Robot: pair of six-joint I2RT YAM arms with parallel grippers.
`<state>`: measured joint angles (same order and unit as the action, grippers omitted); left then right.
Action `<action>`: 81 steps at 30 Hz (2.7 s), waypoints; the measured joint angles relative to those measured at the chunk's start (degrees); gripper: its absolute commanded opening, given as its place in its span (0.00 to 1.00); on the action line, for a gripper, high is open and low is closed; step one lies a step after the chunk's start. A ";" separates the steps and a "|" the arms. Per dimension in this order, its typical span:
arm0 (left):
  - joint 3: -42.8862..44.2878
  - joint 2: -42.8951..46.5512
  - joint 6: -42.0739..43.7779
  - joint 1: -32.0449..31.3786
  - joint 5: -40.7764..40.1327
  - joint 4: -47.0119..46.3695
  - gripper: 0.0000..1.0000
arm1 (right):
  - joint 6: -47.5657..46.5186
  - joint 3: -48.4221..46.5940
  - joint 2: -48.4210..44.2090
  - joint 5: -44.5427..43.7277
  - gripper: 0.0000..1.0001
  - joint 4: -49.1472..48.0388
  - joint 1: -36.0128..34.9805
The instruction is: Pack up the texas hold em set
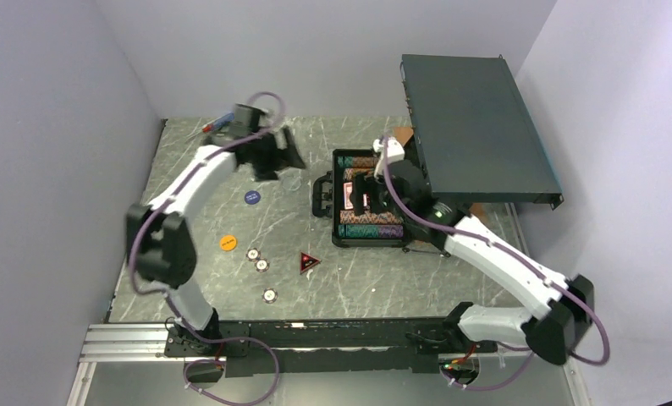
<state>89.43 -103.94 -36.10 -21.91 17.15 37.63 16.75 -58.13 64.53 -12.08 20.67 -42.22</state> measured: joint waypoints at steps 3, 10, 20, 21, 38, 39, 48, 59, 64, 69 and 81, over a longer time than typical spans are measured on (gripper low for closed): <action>-4.98 11.17 3.87 10.10 -0.63 0.26 0.97 | -0.13 -5.92 8.11 -1.42 0.80 2.03 -0.39; -6.21 26.01 13.51 20.44 -8.24 5.11 0.96 | 1.99 -26.95 34.60 -4.07 0.69 9.49 0.15; -22.95 30.73 18.08 19.93 -9.49 -0.83 0.92 | 4.24 -29.35 45.55 -1.01 0.52 17.49 12.28; -22.95 30.03 18.29 19.93 -9.44 -0.96 0.92 | 4.24 -29.35 45.70 -0.79 0.50 17.49 12.90; -22.95 29.88 18.45 19.93 -7.30 -3.96 0.92 | 3.87 -29.44 51.52 13.64 0.33 13.14 14.32; -22.95 29.88 18.45 19.93 -7.30 -3.96 0.91 | 3.85 -29.31 51.49 13.88 0.37 12.96 14.40; -22.95 29.86 18.45 19.96 -7.23 -3.96 0.91 | 0.35 -30.86 51.52 3.23 0.34 13.64 9.05; -23.32 29.86 18.45 19.93 -7.06 -4.00 0.91 | 0.37 -29.73 53.16 -2.73 0.21 10.99 7.69; -23.58 29.83 18.45 19.93 -7.06 -3.98 0.91 | 0.02 -29.55 53.05 -2.67 0.27 9.79 7.78; -23.58 29.51 18.45 19.93 -6.88 -4.02 0.91 | -0.98 -29.55 52.11 -2.62 0.52 10.14 7.69; -23.58 27.17 18.45 19.93 -6.45 -4.00 0.92 | -4.04 -30.49 50.18 -6.36 0.70 9.70 5.11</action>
<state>65.84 -76.77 -17.65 -1.98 10.70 33.63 12.71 -88.62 114.72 -18.44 30.37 -37.10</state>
